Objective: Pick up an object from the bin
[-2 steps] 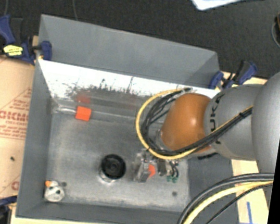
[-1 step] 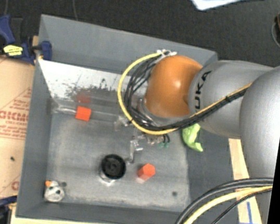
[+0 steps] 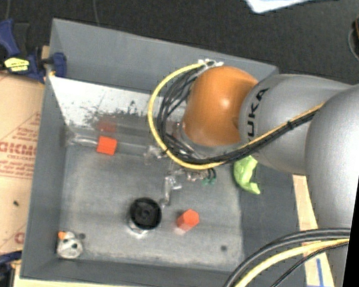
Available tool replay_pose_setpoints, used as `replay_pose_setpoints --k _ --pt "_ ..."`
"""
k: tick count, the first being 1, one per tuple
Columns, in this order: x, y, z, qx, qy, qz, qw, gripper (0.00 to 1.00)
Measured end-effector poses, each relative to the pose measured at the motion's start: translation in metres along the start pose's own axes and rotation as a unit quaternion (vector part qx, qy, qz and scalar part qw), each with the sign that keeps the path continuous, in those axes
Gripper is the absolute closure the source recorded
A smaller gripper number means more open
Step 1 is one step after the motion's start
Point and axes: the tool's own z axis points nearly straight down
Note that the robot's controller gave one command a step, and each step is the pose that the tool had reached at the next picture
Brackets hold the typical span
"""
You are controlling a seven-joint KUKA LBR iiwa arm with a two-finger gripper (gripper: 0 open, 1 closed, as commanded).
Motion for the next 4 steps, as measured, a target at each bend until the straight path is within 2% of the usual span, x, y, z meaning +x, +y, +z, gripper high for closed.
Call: replay_pose_setpoints --k 1,2,4 --pt "0.025 0.002 0.030 0.001 -0.0035 0.106 0.9944 0.00" --pt "0.056 0.018 0.037 0.000 -0.0004 0.196 0.9805 1.00" --pt "0.056 0.018 0.037 0.000 -0.0005 0.195 0.9809 1.00"
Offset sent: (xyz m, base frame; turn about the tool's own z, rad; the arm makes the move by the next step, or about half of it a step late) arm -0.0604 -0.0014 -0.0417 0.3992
